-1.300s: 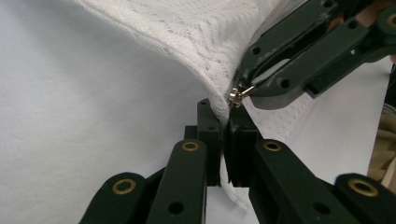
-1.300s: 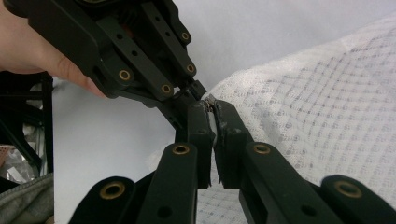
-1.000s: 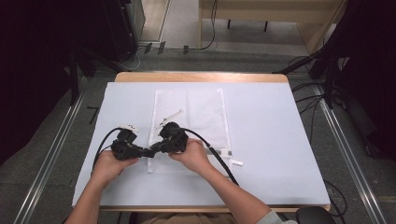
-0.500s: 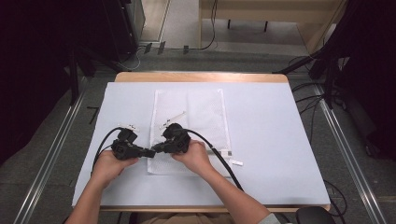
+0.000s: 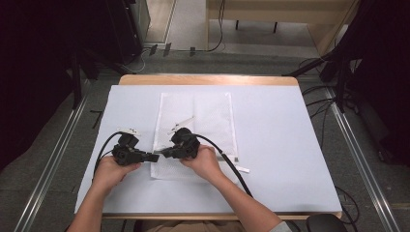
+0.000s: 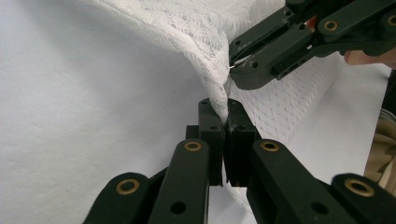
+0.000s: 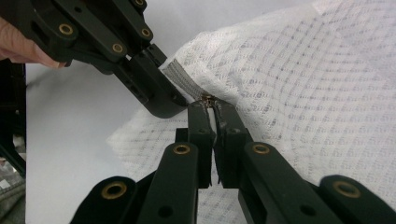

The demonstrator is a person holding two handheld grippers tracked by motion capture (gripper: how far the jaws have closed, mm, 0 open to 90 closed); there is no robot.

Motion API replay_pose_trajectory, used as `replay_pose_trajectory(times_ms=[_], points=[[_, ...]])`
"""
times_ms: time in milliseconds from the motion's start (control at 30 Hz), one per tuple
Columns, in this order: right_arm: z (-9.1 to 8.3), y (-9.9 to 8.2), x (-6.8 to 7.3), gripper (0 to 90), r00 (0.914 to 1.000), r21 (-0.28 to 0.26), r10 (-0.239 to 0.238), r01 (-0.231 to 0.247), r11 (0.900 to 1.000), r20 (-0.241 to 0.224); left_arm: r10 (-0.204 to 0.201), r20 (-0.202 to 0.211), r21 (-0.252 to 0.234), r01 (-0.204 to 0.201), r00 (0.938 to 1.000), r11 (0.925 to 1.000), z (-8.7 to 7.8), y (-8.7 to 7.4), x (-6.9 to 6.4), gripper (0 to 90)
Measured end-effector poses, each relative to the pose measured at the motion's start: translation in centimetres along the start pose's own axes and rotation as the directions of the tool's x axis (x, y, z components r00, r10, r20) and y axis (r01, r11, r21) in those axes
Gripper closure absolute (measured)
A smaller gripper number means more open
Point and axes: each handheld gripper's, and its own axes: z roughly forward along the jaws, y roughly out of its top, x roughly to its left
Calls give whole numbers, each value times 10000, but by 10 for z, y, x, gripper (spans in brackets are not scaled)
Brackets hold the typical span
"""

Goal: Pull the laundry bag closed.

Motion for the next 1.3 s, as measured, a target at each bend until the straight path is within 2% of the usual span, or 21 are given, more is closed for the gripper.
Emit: replay_pose_trajectory(times_ms=[200, 500, 733, 933, 1300], points=[[-2, -1, 1, 879, 9997, 69, -179, 178, 9998, 176, 19, 33, -115, -19, 10000, 9999, -3, -1, 1, 882], [-6, -6, -6, 879, 9998, 179, 96, -99, 9998, 186, 6, -44, -91, -6, 10000, 10000, -5, -3, 3, 882], [-7, -8, -7, 879, 9999, 211, 48, -50, 9998, 135, -32, 66, -84, 32, 10000, 10000, -5, -3, 3, 882], [-11, -11, -10, 879, 9995, 335, 190, -198, 9992, 253, -42, 86, -104, 43, 10000, 9999, -7, -4, 3, 882], [-19, -15, -14, 879, 9990, 472, 111, -131, 9988, 426, -21, 123, -180, 23, 9999, 9998, -7, -5, 3, 882]])
